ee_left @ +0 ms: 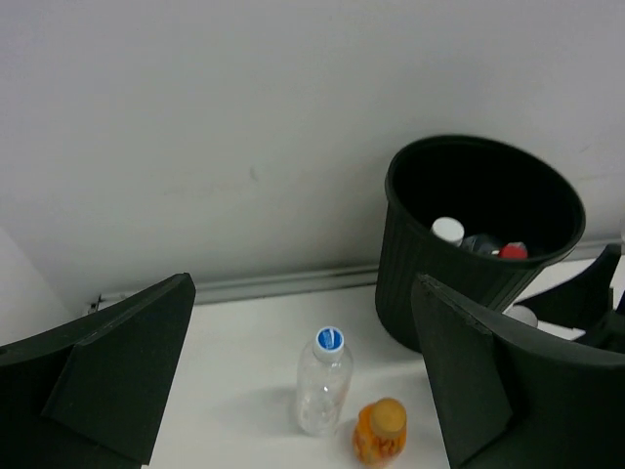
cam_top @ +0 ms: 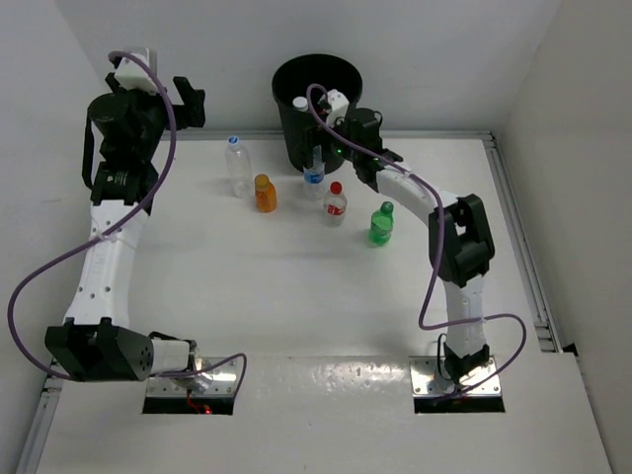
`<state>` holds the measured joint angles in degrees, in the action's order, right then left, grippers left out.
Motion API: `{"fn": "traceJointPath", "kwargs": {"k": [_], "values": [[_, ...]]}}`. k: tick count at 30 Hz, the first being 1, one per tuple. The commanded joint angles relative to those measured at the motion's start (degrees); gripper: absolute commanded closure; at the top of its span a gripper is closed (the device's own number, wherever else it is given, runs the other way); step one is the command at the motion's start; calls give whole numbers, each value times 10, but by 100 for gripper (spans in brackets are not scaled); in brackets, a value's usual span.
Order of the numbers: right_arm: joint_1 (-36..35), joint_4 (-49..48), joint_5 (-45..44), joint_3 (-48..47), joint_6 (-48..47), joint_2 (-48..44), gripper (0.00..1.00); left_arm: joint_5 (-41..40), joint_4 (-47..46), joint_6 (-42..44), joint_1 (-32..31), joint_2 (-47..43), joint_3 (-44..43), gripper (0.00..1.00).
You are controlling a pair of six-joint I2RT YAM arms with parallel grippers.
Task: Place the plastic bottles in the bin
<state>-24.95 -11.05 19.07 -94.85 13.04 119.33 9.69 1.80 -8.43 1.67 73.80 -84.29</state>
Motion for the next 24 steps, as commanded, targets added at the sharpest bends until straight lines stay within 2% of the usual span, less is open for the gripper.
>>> {"fn": "traceJointPath", "kwargs": {"k": [1,3,5,10,12,13,14,17,19,20,21,22,24], "values": [[-16,-19,-53,-52,-12,27,5,-1,0,2,12,-15,-1,0],[-24,-7,-111,-65,-33,46,7,-1,0,2,18,-15,6,0],[-28,-6,-128,-69,-42,61,10,-1,0,2,18,-15,12,0],[-36,9,-169,-79,-47,73,32,-1,-6,2,23,-9,18,0],[-38,7,-175,-74,-53,67,37,-1,-11,2,23,-4,18,0],[-38,7,-178,-62,-56,64,47,-1,-11,2,23,2,18,0],[-33,-1,-179,-59,-59,54,52,-1,-11,-4,23,2,18,0],[-25,-2,-164,-39,-61,26,70,4,-17,-4,23,7,18,0],[-19,-3,-123,-11,-55,6,77,9,-23,-9,23,7,23,0],[-12,-6,-107,-2,-51,-39,84,9,-23,-9,23,7,29,0],[-9,-10,-62,25,-47,-56,86,16,-30,-9,23,7,29,0],[-4,-13,-44,40,-29,-109,90,16,-36,-14,23,7,29,0],[8,-27,2,56,-15,-142,93,22,-42,-14,15,7,34,0]]}}
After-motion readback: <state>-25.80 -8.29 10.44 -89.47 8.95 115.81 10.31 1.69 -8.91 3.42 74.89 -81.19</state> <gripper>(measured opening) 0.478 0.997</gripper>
